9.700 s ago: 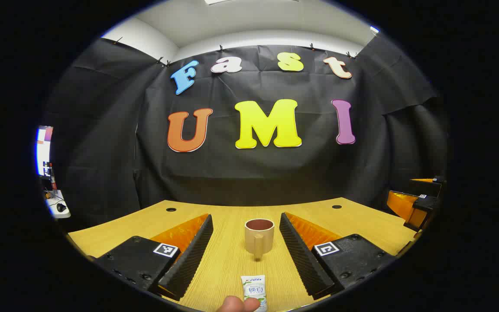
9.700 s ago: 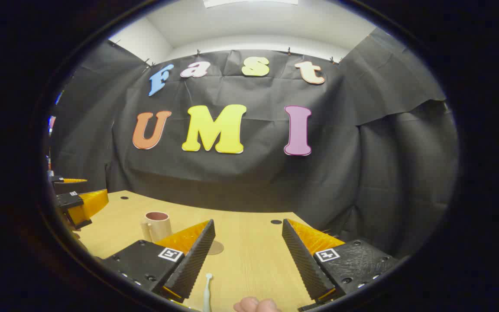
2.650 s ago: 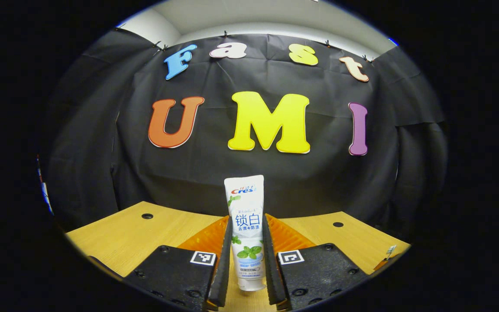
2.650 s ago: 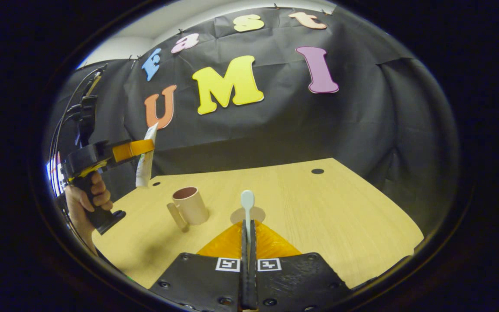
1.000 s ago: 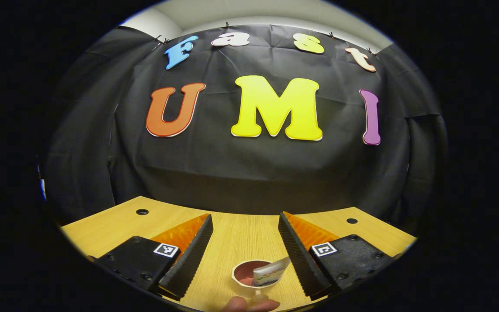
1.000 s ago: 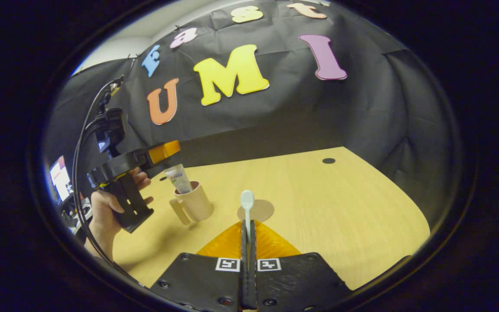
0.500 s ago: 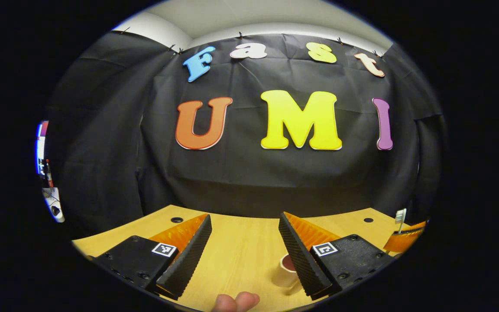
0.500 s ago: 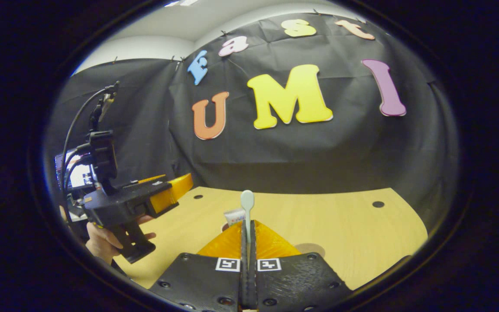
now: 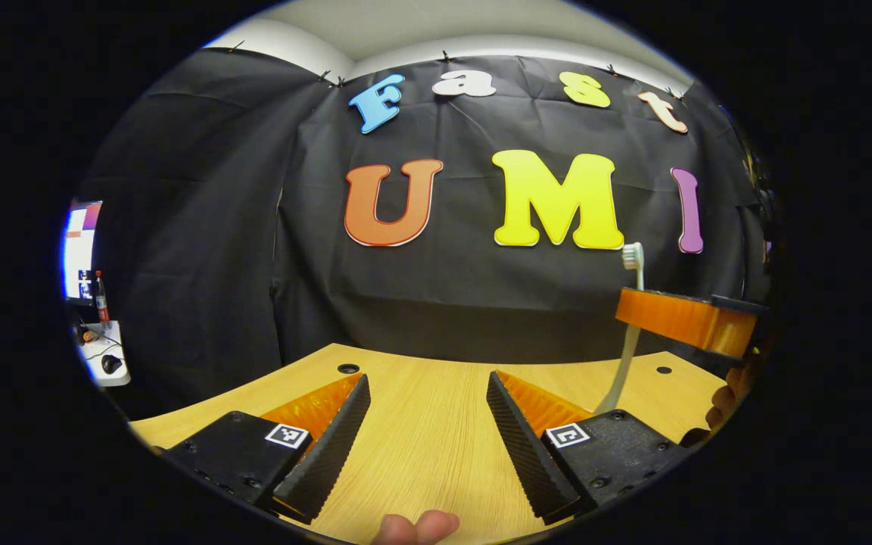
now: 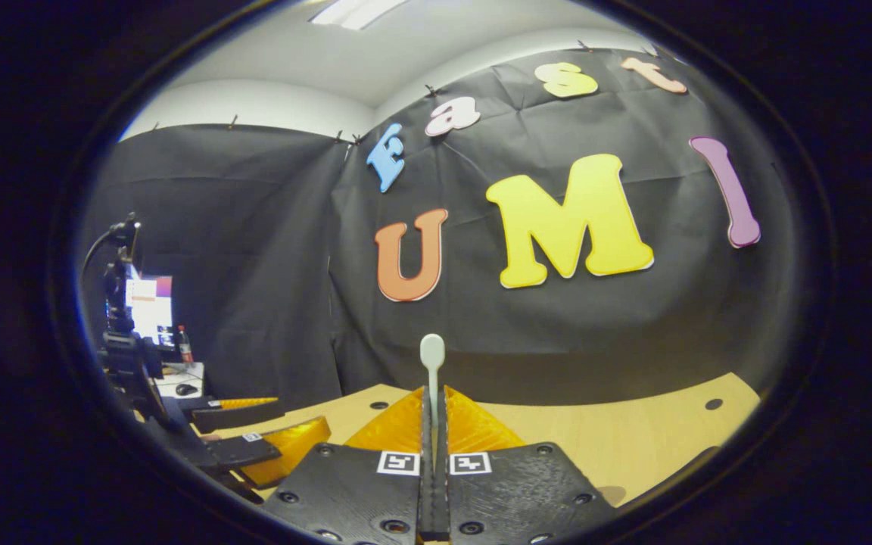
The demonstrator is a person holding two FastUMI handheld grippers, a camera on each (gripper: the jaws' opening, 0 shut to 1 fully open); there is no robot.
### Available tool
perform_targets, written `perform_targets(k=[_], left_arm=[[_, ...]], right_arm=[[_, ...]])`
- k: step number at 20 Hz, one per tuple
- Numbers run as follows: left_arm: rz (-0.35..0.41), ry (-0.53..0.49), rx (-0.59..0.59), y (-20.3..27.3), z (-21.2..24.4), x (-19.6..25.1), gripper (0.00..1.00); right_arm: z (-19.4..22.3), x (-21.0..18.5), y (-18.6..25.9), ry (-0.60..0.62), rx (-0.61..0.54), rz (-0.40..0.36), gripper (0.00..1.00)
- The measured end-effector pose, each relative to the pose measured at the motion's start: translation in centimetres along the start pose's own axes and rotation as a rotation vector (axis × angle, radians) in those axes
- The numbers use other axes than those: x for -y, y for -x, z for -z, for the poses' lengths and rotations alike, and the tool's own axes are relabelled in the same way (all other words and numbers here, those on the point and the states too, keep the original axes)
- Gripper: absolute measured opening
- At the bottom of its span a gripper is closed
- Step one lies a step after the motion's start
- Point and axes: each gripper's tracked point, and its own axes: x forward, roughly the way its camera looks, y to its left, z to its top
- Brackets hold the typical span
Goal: Put the toothbrush and toothpaste on the desktop into the cup, then pick up the cup and place it on the coaster on the desktop.
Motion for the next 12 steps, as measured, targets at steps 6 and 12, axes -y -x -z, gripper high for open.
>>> perform_targets(k=[6,12], left_arm=[[-0.021,-0.010,-0.013,0.2,0.7,-1.8,0.98],[-0.024,-0.009,-0.027,0.2,1.2,-2.3,0.98]], right_arm=[[1.4,1.7,-3.5,0.048,0.037,0.060,0.00],[3.1,2.5,-3.8,0.114,0.004,0.069,0.00]])
